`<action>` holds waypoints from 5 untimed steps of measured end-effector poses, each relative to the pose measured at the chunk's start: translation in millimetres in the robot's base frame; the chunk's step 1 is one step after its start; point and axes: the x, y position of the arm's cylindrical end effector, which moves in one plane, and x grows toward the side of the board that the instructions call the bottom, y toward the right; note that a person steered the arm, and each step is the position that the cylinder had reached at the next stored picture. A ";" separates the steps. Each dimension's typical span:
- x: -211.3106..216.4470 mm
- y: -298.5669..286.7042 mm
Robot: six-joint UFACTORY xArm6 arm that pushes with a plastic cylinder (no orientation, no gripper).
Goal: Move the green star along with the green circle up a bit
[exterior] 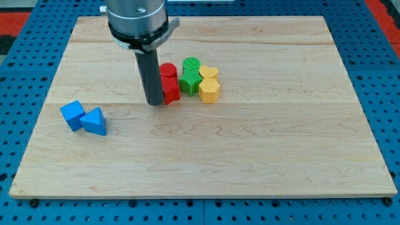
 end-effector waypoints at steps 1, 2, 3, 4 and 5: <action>-14.0 -2.2; -19.5 0.6; -17.3 8.0; 12.8 5.8; 36.8 37.5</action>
